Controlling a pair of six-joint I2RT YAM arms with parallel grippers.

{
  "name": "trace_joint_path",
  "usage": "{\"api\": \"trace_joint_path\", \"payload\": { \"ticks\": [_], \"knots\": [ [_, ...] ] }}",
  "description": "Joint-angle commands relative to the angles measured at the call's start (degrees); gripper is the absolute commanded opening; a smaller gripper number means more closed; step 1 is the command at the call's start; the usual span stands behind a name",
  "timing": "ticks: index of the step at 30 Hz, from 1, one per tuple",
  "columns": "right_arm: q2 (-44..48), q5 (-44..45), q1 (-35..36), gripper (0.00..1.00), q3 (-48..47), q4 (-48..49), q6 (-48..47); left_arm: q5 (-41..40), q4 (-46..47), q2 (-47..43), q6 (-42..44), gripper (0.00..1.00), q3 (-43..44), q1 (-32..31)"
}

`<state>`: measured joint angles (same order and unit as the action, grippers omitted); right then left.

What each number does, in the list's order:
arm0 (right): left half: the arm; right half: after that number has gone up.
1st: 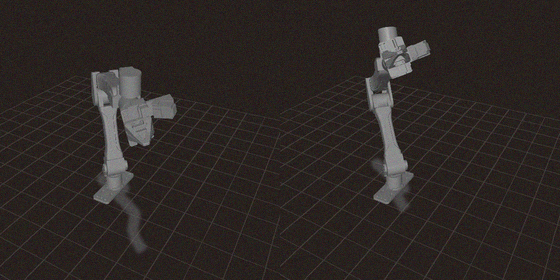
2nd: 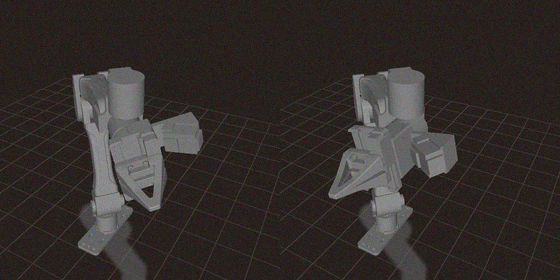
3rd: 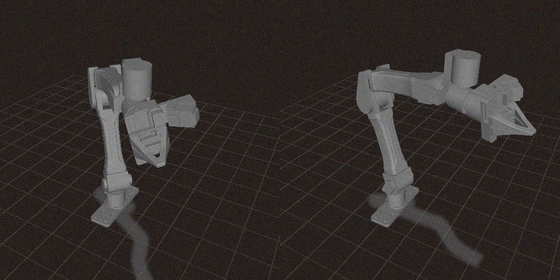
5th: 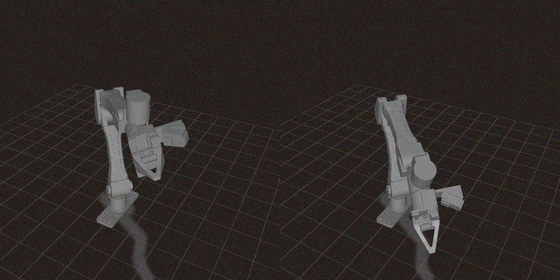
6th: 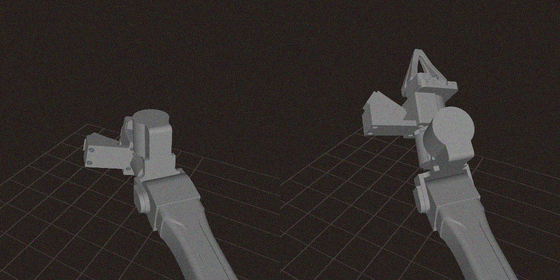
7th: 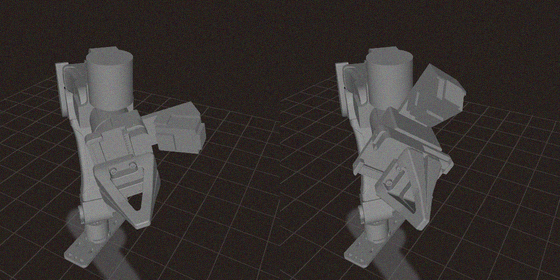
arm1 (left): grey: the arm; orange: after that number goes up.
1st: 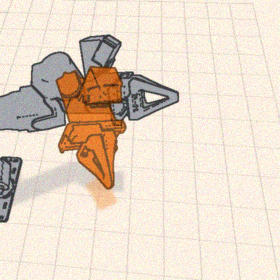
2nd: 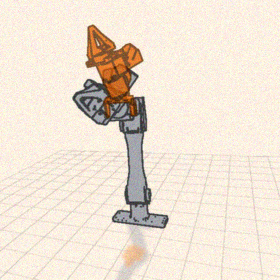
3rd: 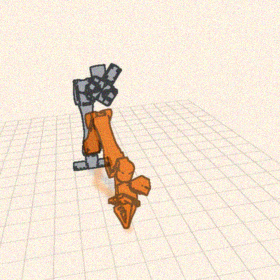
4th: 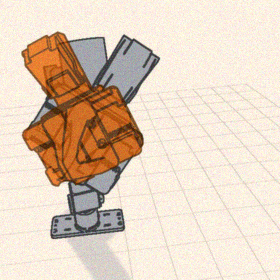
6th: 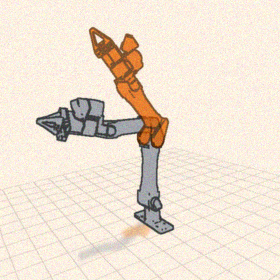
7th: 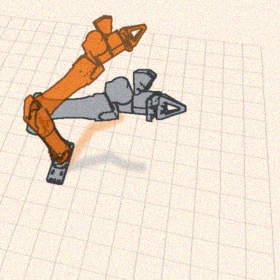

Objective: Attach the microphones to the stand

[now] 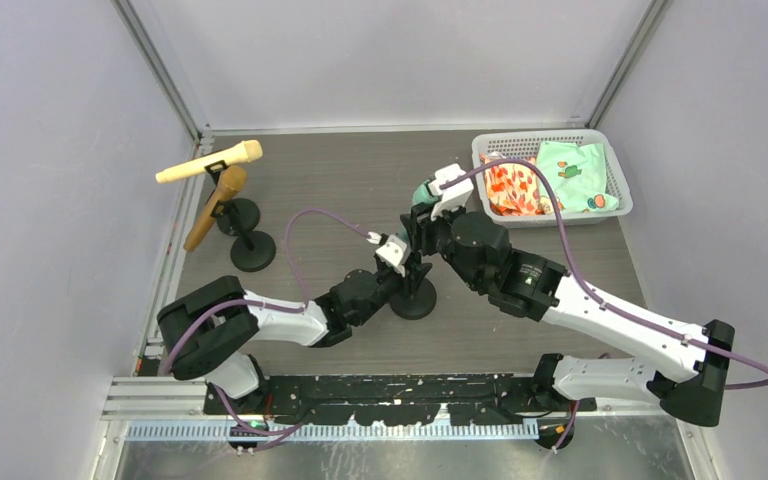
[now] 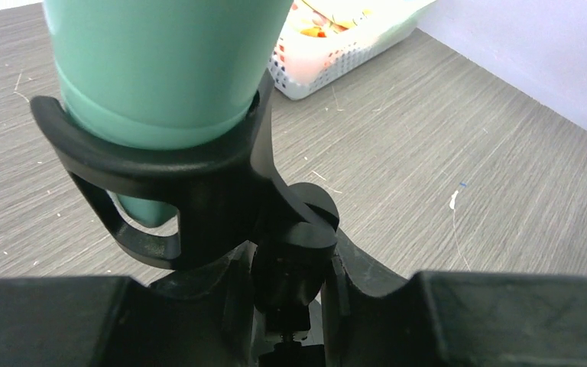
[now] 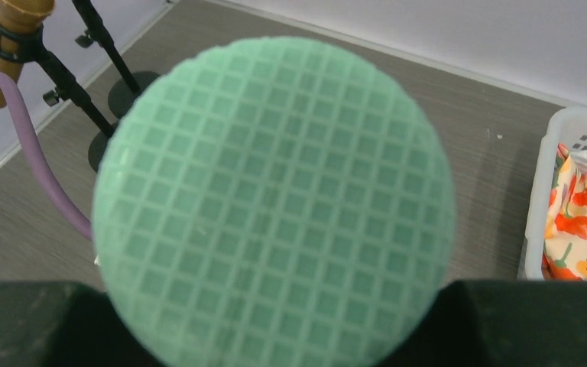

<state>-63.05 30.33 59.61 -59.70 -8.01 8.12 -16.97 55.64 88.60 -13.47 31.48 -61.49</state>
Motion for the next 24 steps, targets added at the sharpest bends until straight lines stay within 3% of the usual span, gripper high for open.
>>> {"api": "trace_joint_path", "payload": {
  "ticks": [1,5,9,24],
  "knots": [
    [-2.13,-4.71,0.91,0.01,-1.47,-25.43,2.59,2.08,-4.13,-0.04,-2.26,0.0,-1.59,-0.9],
    [-1.09,-4.61,0.91,0.01,-3.22,-28.43,3.45,1.26,-4.2,-0.26,-3.34,0.01,-1.87,-0.91],
    [4.73,-3.93,0.86,0.01,2.45,-20.71,3.52,1.19,-4.48,-0.17,-5.81,0.19,-1.86,-0.9],
    [20.32,-2.05,0.94,0.01,21.29,5.79,6.26,0.85,-1.35,-4.18,-15.84,0.52,-3.49,-1.27]
  ]
}}
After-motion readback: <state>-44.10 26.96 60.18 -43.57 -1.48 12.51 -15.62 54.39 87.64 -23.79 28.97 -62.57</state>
